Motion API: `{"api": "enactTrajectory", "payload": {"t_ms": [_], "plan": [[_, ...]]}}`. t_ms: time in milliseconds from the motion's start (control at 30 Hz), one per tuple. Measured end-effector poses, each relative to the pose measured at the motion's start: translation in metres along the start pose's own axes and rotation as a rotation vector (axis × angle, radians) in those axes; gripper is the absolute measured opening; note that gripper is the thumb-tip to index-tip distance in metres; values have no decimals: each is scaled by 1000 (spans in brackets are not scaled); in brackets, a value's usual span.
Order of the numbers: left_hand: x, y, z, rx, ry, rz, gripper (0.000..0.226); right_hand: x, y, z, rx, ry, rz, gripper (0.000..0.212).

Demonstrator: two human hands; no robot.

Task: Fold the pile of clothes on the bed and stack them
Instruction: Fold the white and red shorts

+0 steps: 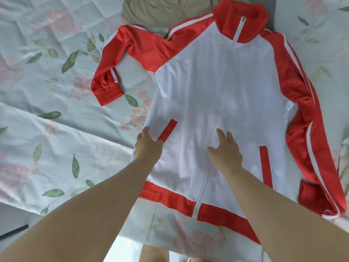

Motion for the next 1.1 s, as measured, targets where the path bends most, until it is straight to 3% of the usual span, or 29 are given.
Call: {"api": "enactTrajectory", "payload": {"t_ms": [133,267,367,433,567,667,733,833,967,1067,1100], "plan": [[-17,-22,-38,6,-165,406,54,21,-1,-51,81,-16,-99,69],[-23,-36,-86,65,-250,573,67,28,17,-79,219,75,-199,72],[-17,-48,-105,69,-485,931,37,22,21,-86,299,122,-226,71],[-21,-55,-114,94,-584,1162,30,20,22,-89,325,151,-252,72],[-42,-72,-133,174,-600,1623,31,23,28,-86,373,169,-196,84],[-45,-90,-147,166,-597,1823,33,24,30,-84,391,190,-190,88],[-39,-100,-154,137,-607,1806,36,25,30,-83,395,194,-188,88],[-41,-118,-161,97,-536,1597,34,25,32,-81,388,193,-161,89],[-78,-170,-148,-22,-250,1372,31,26,33,-78,367,187,-137,90],[-110,-213,-131,-124,-15,1179,6,28,28,-78,345,194,-145,92],[-117,-228,-125,-184,57,1095,10,30,25,-77,335,192,-157,90]]}}
Point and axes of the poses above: each hand's wrist, its own z-axis away from the middle knuckle, its own y-axis out of the palm, x = y × z, the point moved 8 cm from there along -z, towards the middle knuckle, and after that the axes turned 13 degrees about -y, right-handed, at the moved point
